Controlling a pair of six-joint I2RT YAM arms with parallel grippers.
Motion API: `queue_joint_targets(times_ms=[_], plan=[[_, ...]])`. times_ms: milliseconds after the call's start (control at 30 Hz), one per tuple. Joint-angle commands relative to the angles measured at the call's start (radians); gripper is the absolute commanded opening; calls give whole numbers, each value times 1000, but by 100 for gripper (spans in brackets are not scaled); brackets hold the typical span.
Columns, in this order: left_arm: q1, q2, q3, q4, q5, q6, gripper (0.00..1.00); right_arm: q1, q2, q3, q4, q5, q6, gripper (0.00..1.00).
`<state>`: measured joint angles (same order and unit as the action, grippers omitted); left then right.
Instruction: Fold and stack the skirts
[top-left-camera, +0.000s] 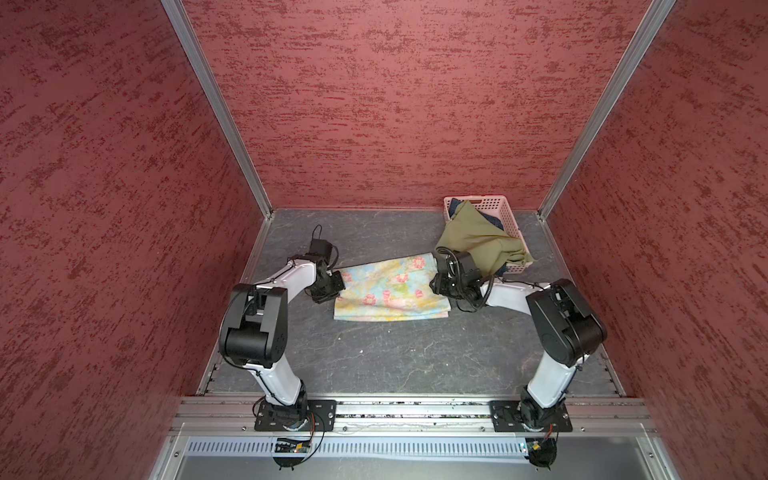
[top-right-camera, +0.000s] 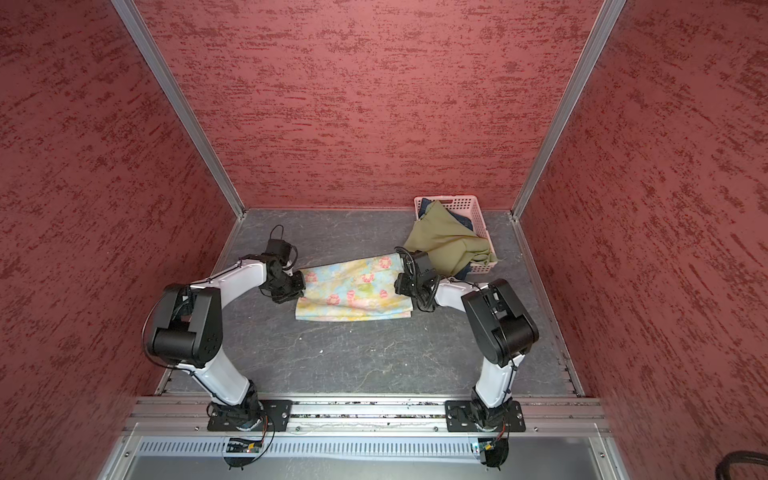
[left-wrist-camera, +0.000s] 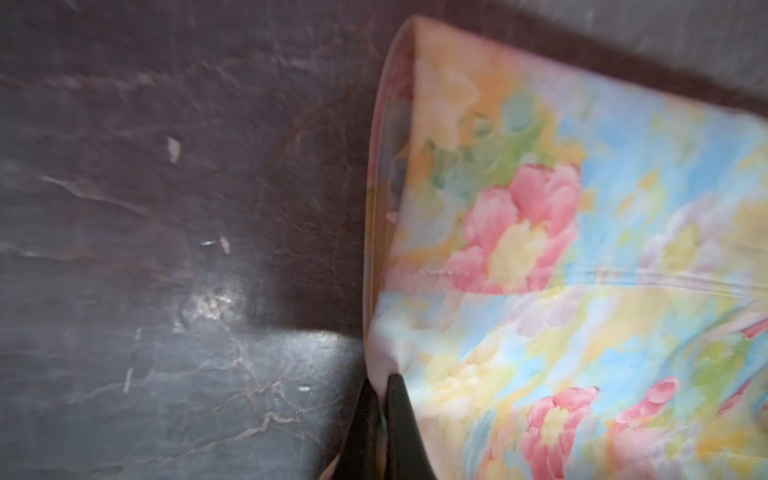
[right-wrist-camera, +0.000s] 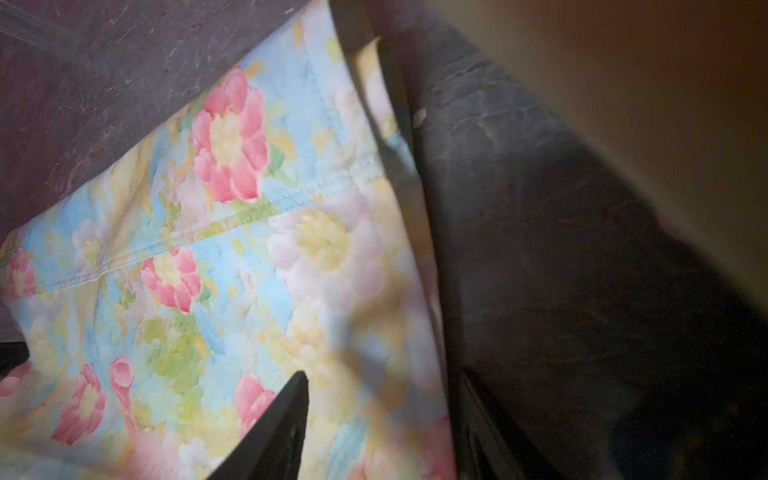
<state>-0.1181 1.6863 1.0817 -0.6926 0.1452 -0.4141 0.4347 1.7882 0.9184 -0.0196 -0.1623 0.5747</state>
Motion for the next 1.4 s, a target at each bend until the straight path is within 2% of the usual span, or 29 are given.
queue_joint_targets(times_ms=[0,267,467,667,767,867,1133,1367], plan=[[-9,-64,62,-54,-58,40,0,-1,-1,-33,-53,-27,48,59],[-18,-86,85,-113,-117,74,0,10,0,-34,-46,-19,75,59],[-71,-71,136,-148,-180,84,0,37,16,-32,-22,-28,108,59],[-140,-48,265,-223,-295,122,0,58,45,-23,-9,-22,157,53],[-204,-12,336,-265,-391,150,0,61,50,-34,5,-14,188,50],[-265,38,413,-304,-440,155,0,62,52,-51,38,-28,217,47],[-440,183,590,-341,-429,126,0,64,73,-84,138,-83,275,42],[-577,292,731,-362,-371,92,0,65,80,-117,207,-117,313,39]])
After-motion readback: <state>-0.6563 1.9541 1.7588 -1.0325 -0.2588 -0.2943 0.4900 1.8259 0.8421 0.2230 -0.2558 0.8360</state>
